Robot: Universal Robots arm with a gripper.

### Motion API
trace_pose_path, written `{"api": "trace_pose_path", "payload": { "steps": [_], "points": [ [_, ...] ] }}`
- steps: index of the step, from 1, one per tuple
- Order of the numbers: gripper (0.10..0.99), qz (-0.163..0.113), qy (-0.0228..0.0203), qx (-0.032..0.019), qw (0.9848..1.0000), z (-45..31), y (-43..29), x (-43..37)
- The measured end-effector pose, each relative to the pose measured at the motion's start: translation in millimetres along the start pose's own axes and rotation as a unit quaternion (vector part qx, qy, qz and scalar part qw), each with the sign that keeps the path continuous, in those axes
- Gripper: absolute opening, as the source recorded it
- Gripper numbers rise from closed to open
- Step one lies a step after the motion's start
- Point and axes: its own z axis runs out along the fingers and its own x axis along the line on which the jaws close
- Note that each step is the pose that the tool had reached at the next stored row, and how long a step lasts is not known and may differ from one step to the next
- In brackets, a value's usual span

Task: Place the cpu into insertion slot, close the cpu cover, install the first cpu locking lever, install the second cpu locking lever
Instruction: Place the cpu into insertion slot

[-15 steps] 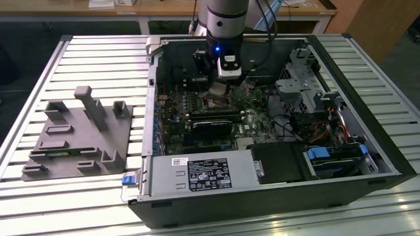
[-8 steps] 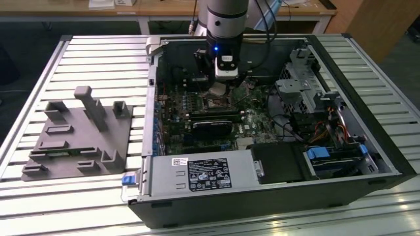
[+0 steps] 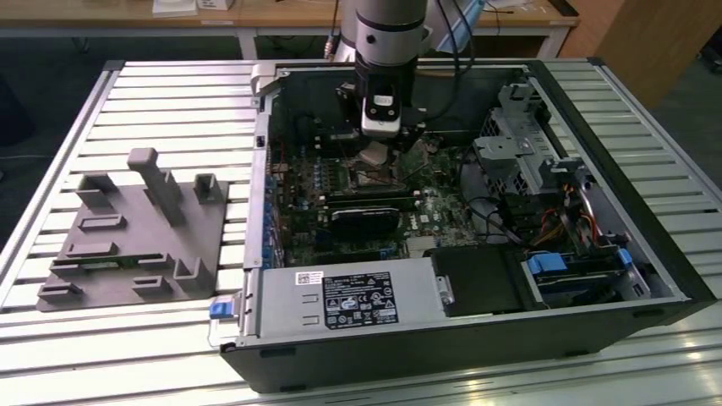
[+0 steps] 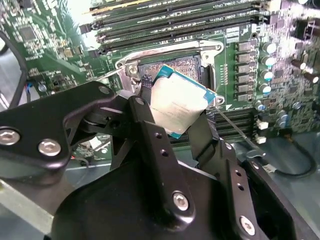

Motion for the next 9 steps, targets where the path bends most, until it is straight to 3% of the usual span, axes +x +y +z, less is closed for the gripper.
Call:
{"api": "trace_pose_path", "payload": {
  "steps": [4, 9],
  "points": [
    [0.537, 0.029, -0.0016, -0.0003, 0.9996, 0.4, 0.0, 0.0],
    [0.537, 0.070, -0.0038, -0.0006, 0.9975, 1.2, 0.0, 0.0]
  ]
}}
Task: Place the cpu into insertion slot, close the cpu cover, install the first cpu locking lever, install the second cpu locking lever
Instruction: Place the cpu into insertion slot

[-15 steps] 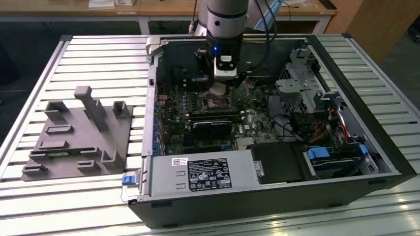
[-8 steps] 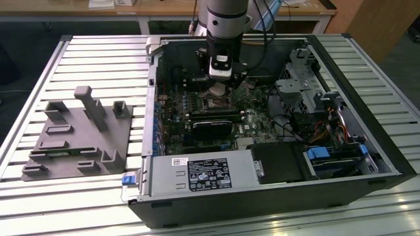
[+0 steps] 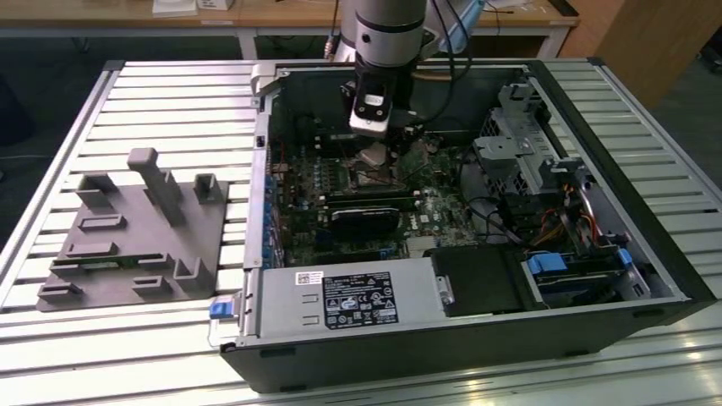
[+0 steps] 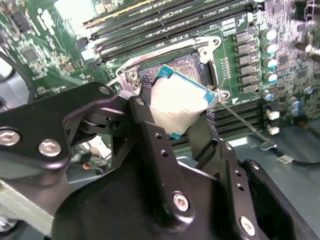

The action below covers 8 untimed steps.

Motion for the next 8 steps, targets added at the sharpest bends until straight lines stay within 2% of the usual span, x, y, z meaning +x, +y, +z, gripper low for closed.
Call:
{"api": "trace_pose_path", "payload": {
  "steps": [4, 8],
  "points": [
    [0.537, 0.034, -0.0019, -0.0002, 0.9994, 0.7, -0.1, 0.0],
    [0.537, 0.067, -0.0036, -0.0004, 0.9977, 1.3, -0.1, 0.0]
  ]
}}
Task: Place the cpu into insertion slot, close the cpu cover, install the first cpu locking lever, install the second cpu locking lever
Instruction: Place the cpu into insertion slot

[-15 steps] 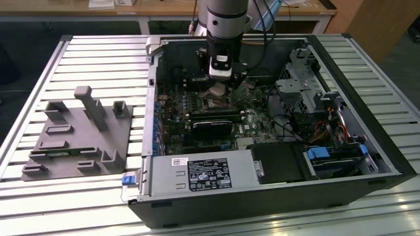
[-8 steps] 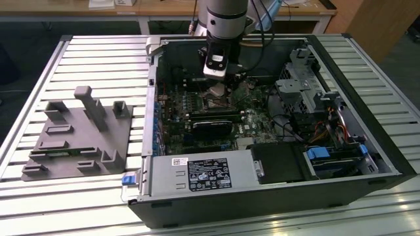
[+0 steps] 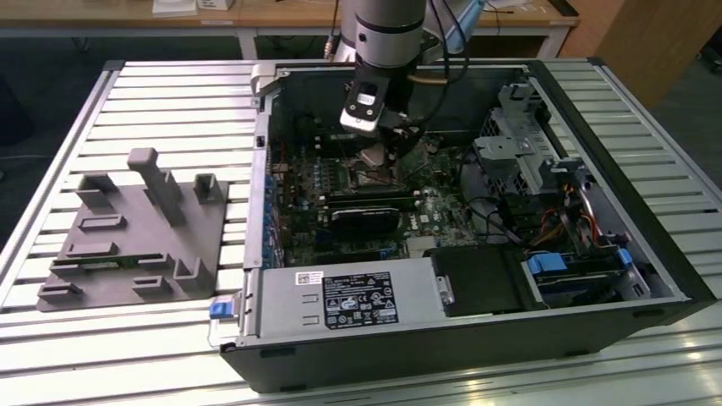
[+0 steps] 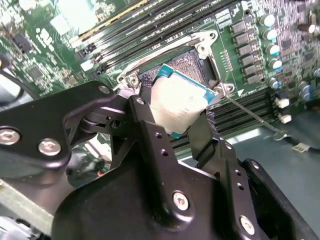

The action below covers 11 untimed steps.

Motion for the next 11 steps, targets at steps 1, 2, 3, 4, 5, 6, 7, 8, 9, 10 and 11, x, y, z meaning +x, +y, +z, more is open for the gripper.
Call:
{"api": "trace_pose_path", "payload": {
  "steps": [1, 2, 3, 4, 5, 6, 7, 8, 9, 10, 11],
  "points": [
    [0.537, 0.009, -0.0005, -0.0001, 1.0000, 0.2, 0.0, 0.0],
    [0.537, 0.018, -0.0010, -0.0002, 0.9998, 0.5, 0.0, 0.0],
    [0.537, 0.027, -0.0014, -0.0003, 0.9996, 0.7, 0.0, 0.0],
    [0.537, 0.036, -0.0020, -0.0003, 0.9993, 0.9, 0.0, 0.0],
    [0.537, 0.045, -0.0024, -0.0004, 0.9990, 1.1, 0.0, 0.0],
    [0.537, 0.054, -0.0029, -0.0004, 0.9985, 1.3, -0.1, 0.0],
    [0.537, 0.063, -0.0034, -0.0005, 0.9980, 1.6, -0.1, 0.0],
    [0.537, 0.072, -0.0039, -0.0005, 0.9974, 1.9, -0.1, 0.0],
    [0.537, 0.081, -0.0044, -0.0006, 0.9967, 2.1, -0.1, 0.0],
    [0.537, 0.090, -0.0049, -0.0006, 0.9959, 2.3, -0.1, 0.0],
    [0.537, 0.100, -0.0054, -0.0007, 0.9950, 2.6, -0.1, 0.0]
  ]
}}
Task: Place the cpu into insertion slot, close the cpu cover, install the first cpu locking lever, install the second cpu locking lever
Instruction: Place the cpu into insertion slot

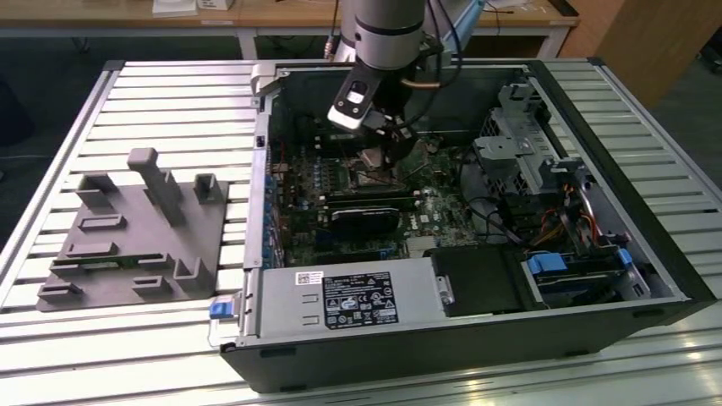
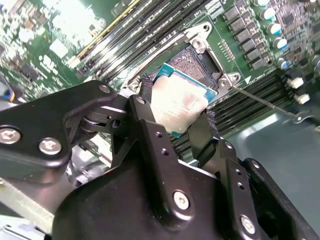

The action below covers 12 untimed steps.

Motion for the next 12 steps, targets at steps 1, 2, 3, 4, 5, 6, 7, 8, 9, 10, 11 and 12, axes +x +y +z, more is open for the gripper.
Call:
{"api": "trace_pose_path", "payload": {
  "steps": [1, 2, 3, 4, 5, 6, 7, 8, 9, 10, 11, 12],
  "points": [
    [0.537, 0.009, -0.0005, 0.0000, 1.0000, 0.3, 0.0, 0.0],
    [0.537, 0.018, -0.0010, -0.0001, 0.9998, 0.6, -0.1, 0.0],
    [0.537, 0.027, -0.0014, -0.0002, 0.9996, 1.0, -0.1, 0.0],
    [0.537, 0.036, -0.0019, -0.0002, 0.9994, 1.5, -0.1, 0.0],
    [0.537, 0.045, -0.0025, -0.0003, 0.9990, 1.9, -0.1, 0.0],
    [0.537, 0.054, -0.0029, -0.0004, 0.9985, 2.3, -0.1, 0.0],
    [0.537, 0.063, -0.0034, -0.0004, 0.9980, 2.7, -0.2, 0.0],
    [0.537, 0.072, -0.0039, -0.0005, 0.9974, 3.2, -0.2, 0.0],
    [0.537, 0.081, -0.0043, -0.0006, 0.9967, 3.6, -0.2, 0.0],
    [0.537, 0.090, -0.0049, -0.0006, 0.9959, 4.0, -0.2, 0.0],
    [0.537, 0.099, -0.0053, -0.0007, 0.9951, 4.5, -0.2, 0.0],
    [0.537, 0.108, -0.0059, -0.0007, 0.9941, 5.0, -0.3, 0.0]
  ]
}}
